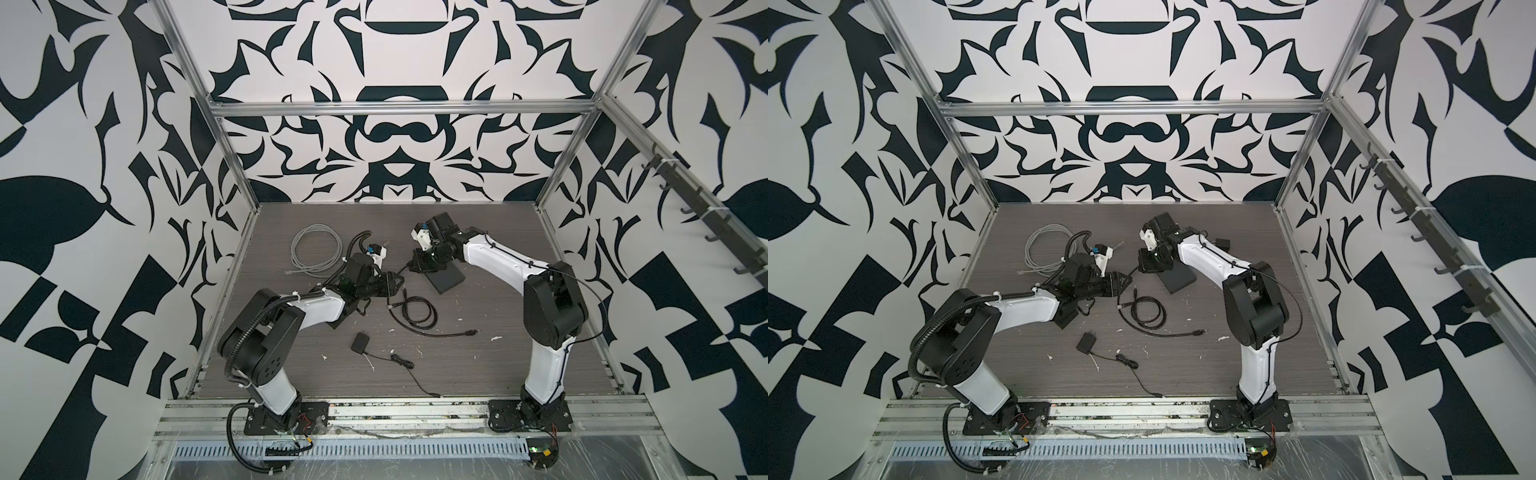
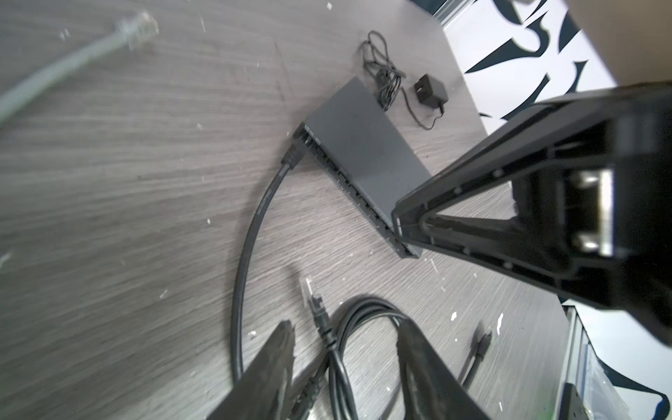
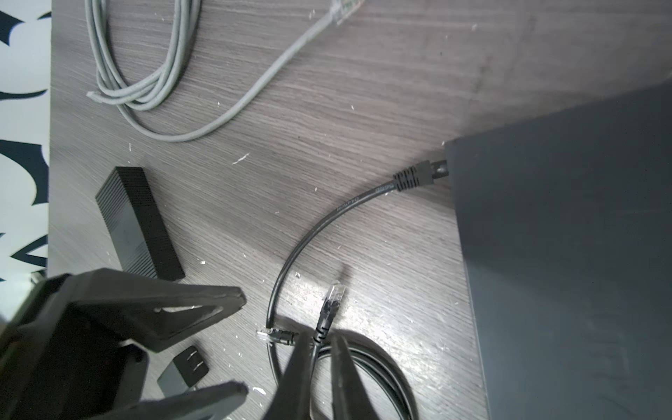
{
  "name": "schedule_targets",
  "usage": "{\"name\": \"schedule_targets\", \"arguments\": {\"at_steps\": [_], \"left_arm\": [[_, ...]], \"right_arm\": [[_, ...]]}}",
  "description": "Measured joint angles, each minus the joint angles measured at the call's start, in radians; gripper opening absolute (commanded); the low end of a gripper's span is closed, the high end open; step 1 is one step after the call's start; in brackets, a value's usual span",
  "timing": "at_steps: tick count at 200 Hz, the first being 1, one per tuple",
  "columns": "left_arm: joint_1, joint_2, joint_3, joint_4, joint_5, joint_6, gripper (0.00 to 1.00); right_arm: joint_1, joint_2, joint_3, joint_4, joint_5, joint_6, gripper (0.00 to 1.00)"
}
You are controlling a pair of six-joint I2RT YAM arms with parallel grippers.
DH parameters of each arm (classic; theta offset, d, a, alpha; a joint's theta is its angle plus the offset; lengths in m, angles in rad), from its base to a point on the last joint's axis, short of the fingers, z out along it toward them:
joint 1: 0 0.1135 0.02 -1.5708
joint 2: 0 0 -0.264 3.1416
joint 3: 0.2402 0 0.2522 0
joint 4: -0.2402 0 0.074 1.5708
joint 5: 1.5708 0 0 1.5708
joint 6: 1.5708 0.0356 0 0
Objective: Insert the plug into the switch port
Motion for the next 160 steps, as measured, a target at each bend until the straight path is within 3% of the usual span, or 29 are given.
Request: {"name": "schedule_targets", "arguments": {"at_steps": [58,117,160], "left_arm": [[0.052,-0.034,-0.004,-0.065,-0.145,-0.009,0.50],[0.052,-0.083,-0.015,-0.113,-0.246,-0.011,0.50],[0.052,-0.083,-0.035,-0.130,-0.256,-0.015,0.50]], "right_arm": [[0.081,0.033,0.050,-0.121,0.175,-0.021,0.53],[0.232,0.159,0.149,-0.209,0.394,0.031,0.49],[0.251,0.238,0.203,-0.241,0.514,0.071,0.44]]}}
